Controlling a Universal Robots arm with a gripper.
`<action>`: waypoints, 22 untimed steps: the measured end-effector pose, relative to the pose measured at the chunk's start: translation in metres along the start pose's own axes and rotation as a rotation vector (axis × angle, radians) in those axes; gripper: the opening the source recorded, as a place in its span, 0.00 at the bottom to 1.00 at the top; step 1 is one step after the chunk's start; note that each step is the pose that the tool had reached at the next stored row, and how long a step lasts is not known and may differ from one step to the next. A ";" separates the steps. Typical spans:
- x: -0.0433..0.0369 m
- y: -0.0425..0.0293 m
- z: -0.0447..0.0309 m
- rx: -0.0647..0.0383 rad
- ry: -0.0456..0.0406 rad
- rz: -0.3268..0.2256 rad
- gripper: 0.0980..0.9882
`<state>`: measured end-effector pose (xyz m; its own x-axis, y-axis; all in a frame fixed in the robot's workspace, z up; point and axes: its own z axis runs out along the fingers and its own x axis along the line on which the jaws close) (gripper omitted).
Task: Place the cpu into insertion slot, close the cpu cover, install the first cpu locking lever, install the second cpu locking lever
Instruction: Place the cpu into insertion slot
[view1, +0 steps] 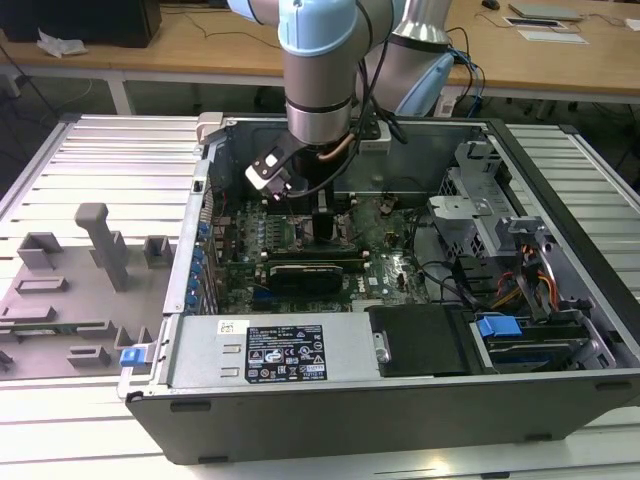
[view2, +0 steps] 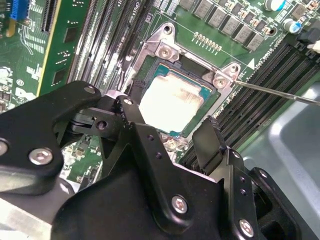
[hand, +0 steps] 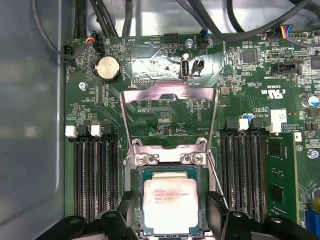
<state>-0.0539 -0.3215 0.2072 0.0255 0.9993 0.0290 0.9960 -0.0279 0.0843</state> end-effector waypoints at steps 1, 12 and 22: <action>0.0000 0.0000 -0.0002 0.000 0.0001 0.000 0.64; 0.0000 0.0000 -0.0003 0.000 0.0001 0.000 0.35; 0.0000 0.0000 -0.0004 0.000 0.0002 0.000 0.01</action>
<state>-0.0539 -0.3215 0.2076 0.0255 0.9993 0.0291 0.9960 -0.0279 0.0844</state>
